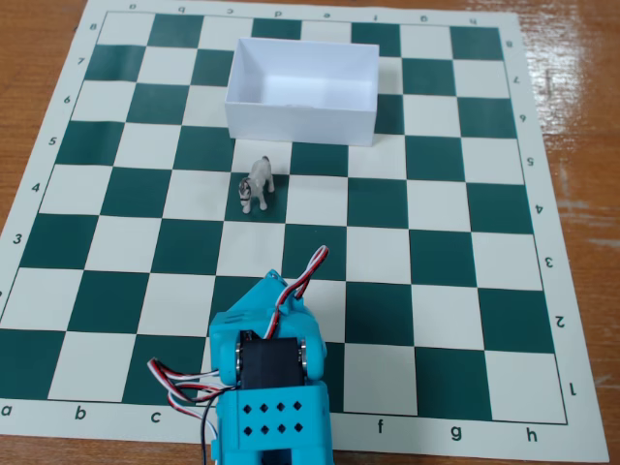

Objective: Grab the toy horse and put it in the box.

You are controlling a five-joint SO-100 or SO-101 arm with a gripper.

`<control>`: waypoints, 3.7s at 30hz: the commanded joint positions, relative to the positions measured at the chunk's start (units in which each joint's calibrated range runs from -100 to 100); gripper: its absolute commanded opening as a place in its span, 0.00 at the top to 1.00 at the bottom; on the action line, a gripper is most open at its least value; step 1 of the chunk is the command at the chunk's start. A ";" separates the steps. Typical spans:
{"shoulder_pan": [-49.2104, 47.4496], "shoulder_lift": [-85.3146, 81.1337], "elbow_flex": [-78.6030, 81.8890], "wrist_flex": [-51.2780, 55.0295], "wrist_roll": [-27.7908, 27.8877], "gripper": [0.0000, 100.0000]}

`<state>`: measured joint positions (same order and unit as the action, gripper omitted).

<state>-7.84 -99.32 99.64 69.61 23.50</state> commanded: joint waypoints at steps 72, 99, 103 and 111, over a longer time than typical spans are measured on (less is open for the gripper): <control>-1.94 115.43 -87.76 -23.93 20.63 0.66; -3.23 84.81 -71.37 -39.38 23.95 1.00; -3.16 77.28 -64.09 -48.85 26.78 1.00; 2.48 97.11 -84.94 -49.52 27.03 1.00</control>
<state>-7.47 -7.66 24.39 21.02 50.40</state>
